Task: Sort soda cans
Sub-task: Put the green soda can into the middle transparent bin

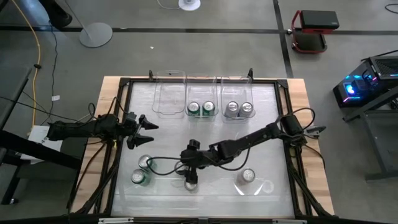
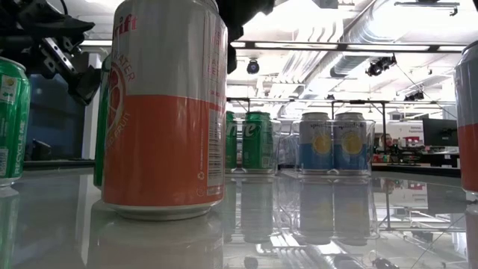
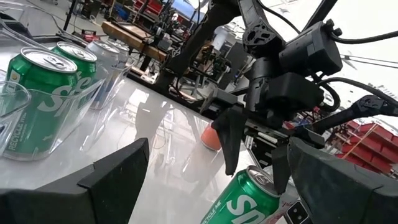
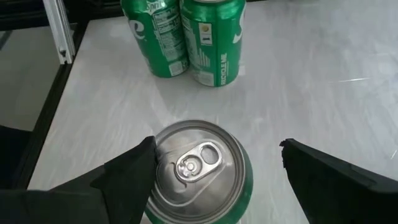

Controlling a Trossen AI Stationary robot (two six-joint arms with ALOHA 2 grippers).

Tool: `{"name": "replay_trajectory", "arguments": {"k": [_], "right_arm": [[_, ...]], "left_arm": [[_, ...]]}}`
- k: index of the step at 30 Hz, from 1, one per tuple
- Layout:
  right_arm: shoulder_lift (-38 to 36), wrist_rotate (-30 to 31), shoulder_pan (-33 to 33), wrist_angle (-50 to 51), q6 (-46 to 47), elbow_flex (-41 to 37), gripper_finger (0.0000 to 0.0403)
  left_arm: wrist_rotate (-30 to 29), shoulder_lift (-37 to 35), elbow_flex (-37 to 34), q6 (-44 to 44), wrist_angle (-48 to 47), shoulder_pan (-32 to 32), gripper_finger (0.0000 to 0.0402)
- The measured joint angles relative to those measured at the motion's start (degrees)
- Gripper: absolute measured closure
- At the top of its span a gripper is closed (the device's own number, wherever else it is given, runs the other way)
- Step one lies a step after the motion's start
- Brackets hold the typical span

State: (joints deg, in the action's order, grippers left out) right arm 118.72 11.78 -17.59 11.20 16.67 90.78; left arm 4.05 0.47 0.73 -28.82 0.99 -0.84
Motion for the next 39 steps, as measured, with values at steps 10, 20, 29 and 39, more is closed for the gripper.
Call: {"name": "replay_trajectory", "arguments": {"k": [10, 20, 29, 39], "right_arm": [[-0.24, -0.27, 1.15, -0.37, -0.14, 0.00, 0.0072], [-0.33, -1.12, 1.01, 1.02, 5.21, 5.70, 0.0072], [0.76, -2.33, -0.20, 4.80, 8.20, 7.04, 0.0072], [3.81, 0.03, -0.20, 6.37, 7.39, 7.08, 0.0072]], "left_arm": [[0.00, 0.00, -0.02, 0.11, -0.06, 0.00, 0.0041], [0.00, 0.00, -0.02, 0.11, -0.04, 0.00, 0.0041], [0.02, 0.00, -0.02, 0.87, -0.04, 0.00, 0.0041], [0.02, 0.00, -0.02, 0.94, -0.02, 0.00, 0.0041]]}}
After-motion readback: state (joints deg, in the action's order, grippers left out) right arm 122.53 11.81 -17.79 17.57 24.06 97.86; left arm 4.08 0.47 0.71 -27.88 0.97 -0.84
